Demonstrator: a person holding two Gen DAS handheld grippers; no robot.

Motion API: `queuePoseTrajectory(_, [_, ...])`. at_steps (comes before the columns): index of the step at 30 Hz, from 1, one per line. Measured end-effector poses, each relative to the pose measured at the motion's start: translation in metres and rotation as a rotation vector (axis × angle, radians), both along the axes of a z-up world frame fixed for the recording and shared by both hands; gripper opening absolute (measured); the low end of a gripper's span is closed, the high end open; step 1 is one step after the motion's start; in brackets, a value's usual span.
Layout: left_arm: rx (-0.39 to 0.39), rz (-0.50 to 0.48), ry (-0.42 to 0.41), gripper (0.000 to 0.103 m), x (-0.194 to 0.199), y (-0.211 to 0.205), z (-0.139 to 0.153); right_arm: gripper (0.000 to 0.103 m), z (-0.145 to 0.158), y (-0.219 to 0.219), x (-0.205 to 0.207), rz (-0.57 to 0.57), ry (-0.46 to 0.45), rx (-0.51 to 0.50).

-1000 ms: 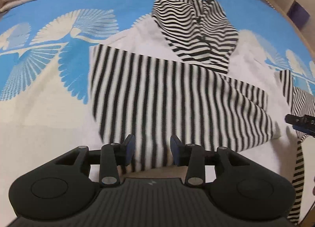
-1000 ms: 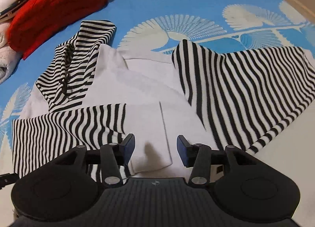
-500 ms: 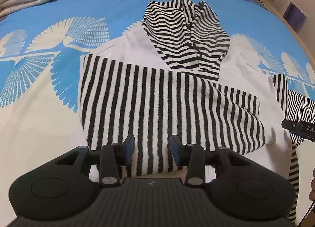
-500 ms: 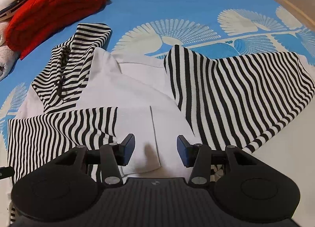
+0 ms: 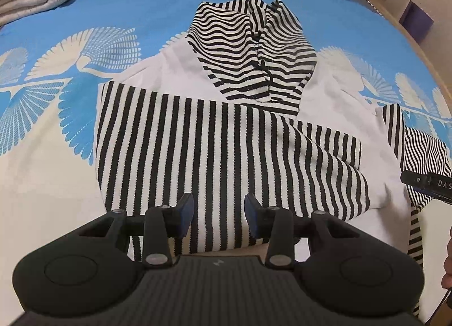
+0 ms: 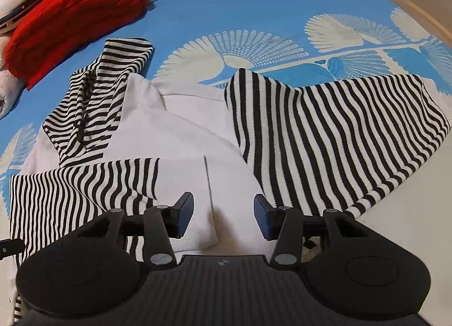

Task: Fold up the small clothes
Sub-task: 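Move the right tool to the other striped sleeve and grasp its cuff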

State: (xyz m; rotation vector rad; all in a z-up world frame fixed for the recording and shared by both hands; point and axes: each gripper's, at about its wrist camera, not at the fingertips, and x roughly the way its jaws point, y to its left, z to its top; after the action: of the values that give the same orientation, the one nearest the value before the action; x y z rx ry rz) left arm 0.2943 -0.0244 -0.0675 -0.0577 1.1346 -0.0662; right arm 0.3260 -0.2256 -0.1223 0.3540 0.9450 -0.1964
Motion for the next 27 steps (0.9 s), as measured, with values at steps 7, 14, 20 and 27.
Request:
queuePoseTrajectory(7, [-0.01,0.003,0.002,0.044,0.001,-0.001,0.0,0.049,0.011,-0.038,0.0,-0.08,-0.033,0.007])
queuePoseTrajectory(14, [-0.028,-0.001,0.001,0.044,0.0,0.002,0.004,0.049,0.008,-0.141,-0.013,-0.325,-0.047,-0.016])
queuePoseTrajectory(20, [-0.03,0.014,-0.001,0.044,0.001,0.01,0.006,0.049,-0.028,-0.223,-0.037,-0.585,0.027,0.02])
queuePoseTrajectory(27, [-0.028,0.012,0.0,0.044,-0.001,0.013,0.007,0.043,-0.051,-0.246,-0.04,-0.662,-0.026,0.076])
